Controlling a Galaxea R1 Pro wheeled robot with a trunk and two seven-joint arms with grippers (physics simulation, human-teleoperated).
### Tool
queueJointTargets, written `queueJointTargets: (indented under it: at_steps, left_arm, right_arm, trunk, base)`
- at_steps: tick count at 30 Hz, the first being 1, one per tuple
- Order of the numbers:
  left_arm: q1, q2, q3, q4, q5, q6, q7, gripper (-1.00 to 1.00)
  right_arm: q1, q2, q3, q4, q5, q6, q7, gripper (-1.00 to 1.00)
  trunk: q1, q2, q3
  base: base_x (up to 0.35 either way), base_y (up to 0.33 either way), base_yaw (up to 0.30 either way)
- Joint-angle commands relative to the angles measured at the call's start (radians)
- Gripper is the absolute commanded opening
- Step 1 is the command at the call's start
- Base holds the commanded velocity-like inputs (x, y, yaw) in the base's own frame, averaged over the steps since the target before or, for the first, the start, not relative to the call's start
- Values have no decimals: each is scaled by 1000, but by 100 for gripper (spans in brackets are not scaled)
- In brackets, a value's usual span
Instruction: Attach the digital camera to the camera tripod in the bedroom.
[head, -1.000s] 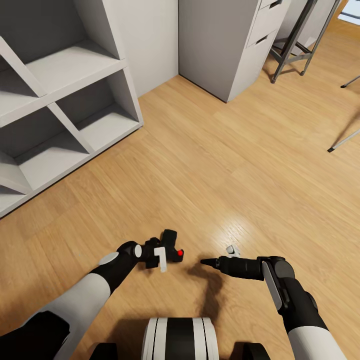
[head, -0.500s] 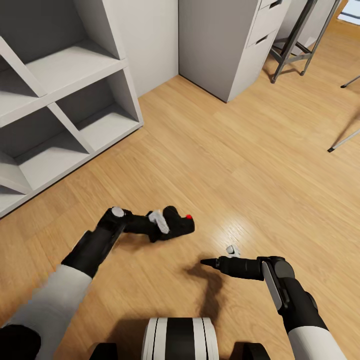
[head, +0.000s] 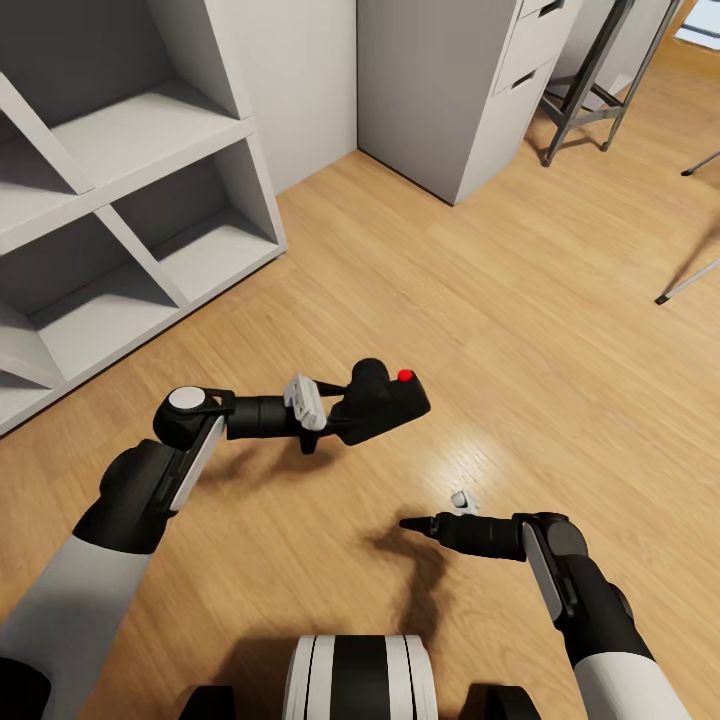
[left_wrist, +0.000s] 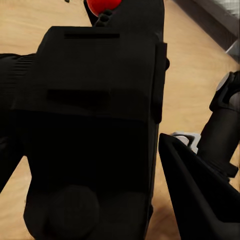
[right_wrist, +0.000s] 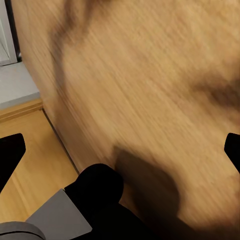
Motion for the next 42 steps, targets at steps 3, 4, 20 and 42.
queueJointTargets:
  at_steps: [3, 4, 20, 42]
  left_arm:
    - [-1, 4, -1, 0, 18, 9, -1, -100]
    - [-1, 5, -1, 0, 23, 10, -1, -100]
    - [-1, -4, -4, 27, 42, -41, -12, -100]
    - [27, -210, -6, 198, 168, -43, 689, -100]
  right_arm:
    - [0, 0, -1, 0, -7, 8, -3, 100]
    - [0, 1, -1, 0, -7, 8, -3, 100]
    - [0, 1, -1, 0, -7, 8, -3, 100]
    - [0, 1, -1, 0, -7, 8, -3, 100]
  trunk:
    - [0, 0, -1]
    - [0, 0, -1]
    - [0, 0, -1]
    - [0, 0, -1]
  base:
    - [0, 0, 0]
    - [0, 0, 0]
    - [0, 0, 0]
    - [0, 0, 0]
